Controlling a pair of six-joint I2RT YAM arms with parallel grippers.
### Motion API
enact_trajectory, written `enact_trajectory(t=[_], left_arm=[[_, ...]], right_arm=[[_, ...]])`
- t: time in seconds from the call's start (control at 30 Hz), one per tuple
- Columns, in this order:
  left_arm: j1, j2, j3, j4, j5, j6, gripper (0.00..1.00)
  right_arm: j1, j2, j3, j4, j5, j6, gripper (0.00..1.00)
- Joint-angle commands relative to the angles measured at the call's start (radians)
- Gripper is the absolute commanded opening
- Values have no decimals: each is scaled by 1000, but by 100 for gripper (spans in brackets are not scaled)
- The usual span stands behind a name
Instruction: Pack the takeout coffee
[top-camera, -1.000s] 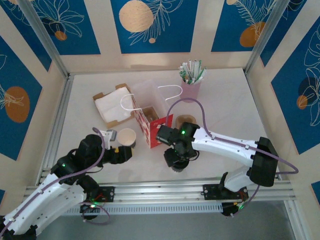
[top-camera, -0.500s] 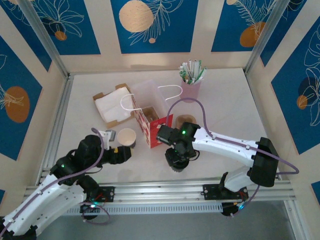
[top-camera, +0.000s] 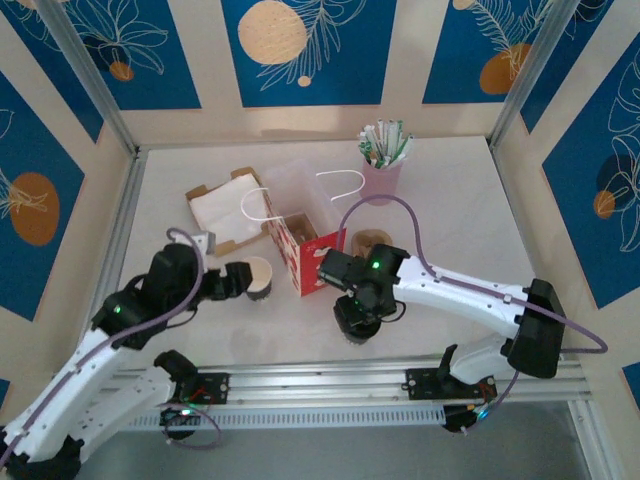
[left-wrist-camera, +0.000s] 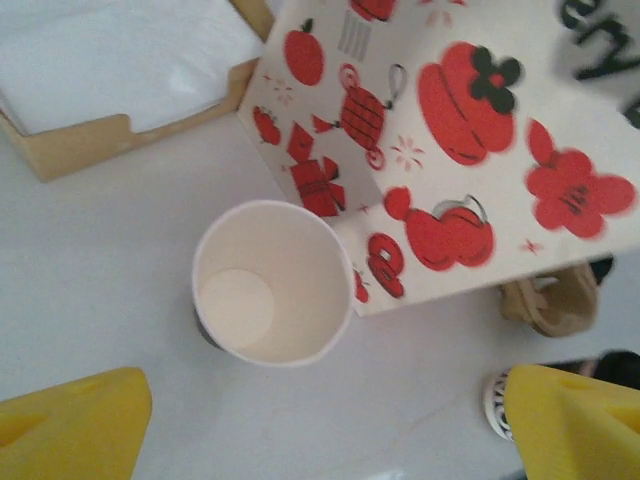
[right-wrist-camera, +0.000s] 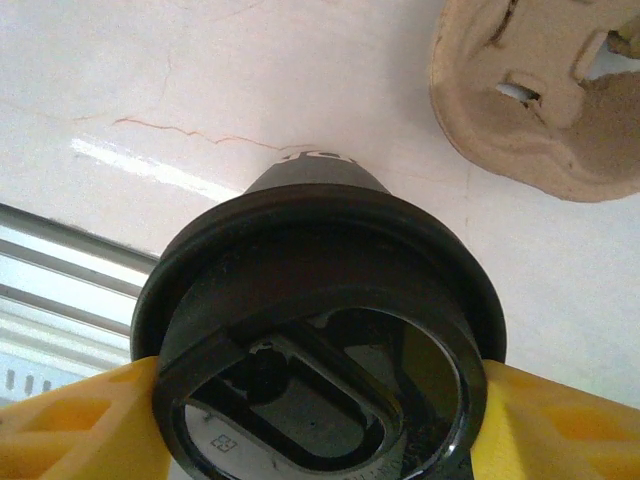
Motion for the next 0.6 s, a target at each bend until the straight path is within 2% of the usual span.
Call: enact_trajectory(t=[0.0, 0.13, 0.27, 0.57], left_arm=[[150, 92, 55, 82, 186, 62, 79], [288, 238, 146, 147, 285, 91, 67], [380, 423, 261, 199, 373, 110, 62], [380, 836, 556, 316, 437, 181, 54]], right_arm=[[3, -32, 30, -49, -25, 3, 67], [-1, -54, 54, -66, -32, -8, 67], [-6, -64, 82, -84, -51, -25, 67], [-18, -76, 162, -144, -87, -63, 65]])
